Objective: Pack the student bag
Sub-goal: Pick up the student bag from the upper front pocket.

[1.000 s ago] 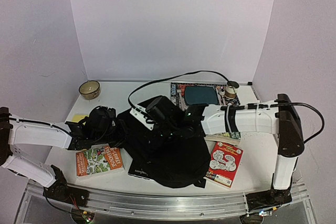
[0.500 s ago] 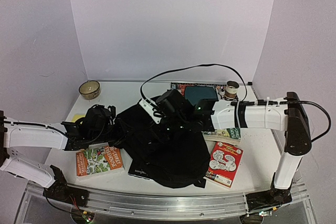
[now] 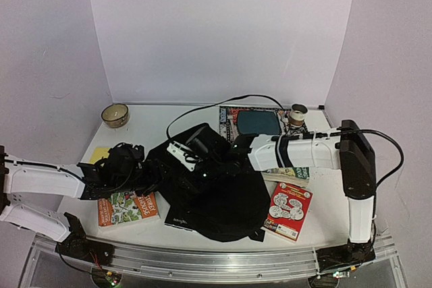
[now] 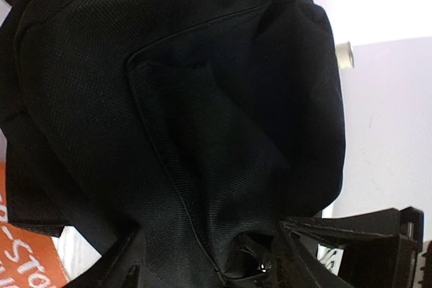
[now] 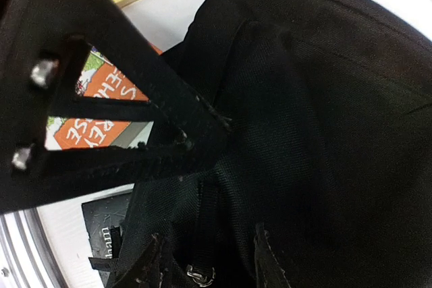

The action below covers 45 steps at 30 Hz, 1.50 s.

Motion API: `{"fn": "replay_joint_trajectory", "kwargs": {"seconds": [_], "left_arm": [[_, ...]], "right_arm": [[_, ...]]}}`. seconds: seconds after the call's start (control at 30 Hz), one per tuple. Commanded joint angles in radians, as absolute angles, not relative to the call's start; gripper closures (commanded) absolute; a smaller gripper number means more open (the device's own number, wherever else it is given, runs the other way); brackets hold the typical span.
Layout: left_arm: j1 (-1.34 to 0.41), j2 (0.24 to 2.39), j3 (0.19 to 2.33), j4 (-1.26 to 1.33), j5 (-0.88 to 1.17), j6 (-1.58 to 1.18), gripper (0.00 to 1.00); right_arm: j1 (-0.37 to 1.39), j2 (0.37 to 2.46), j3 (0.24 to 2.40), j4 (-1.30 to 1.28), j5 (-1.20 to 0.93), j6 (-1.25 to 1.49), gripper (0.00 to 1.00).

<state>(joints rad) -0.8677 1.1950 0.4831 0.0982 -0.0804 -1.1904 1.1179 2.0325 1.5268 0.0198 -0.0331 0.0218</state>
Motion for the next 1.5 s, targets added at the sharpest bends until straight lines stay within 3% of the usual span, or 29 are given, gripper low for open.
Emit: {"fn": "replay_joint_trajectory", "kwargs": {"seconds": [0.0,0.17,0.33,0.57,0.87,1.47], "left_arm": [[-0.871,1.226,0.491,0.097,-0.115,-1.211,0.21],[-0.871,1.317,0.545,0.109,-0.106,-1.19,0.17],[-0.87,1.356,0.545,0.148,-0.127,-1.213,0.26],[-0.871,1.413,0.585,0.167,-0.103,-1.217,0.51],[-0.871,1.378,0.592,0.194,-0.08,-1.197,0.99],[-0.903,1.255,0.597,0.293,-0.017,-1.135,1.0]], "right_arm": [[1.125,2.071,1.593,-0.037,-0.033,0.009,0.56],[1.124,2.098,1.611,-0.053,-0.025,0.011,0.56],[1.124,2.068,1.571,-0.061,-0.035,0.023,0.57],[1.123,2.027,1.481,-0.063,-0.037,0.063,0.57],[1.124,1.965,1.443,-0.064,-0.071,0.094,0.57],[1.124,1.971,1.611,-0.152,-0.052,0.023,0.59]]}}
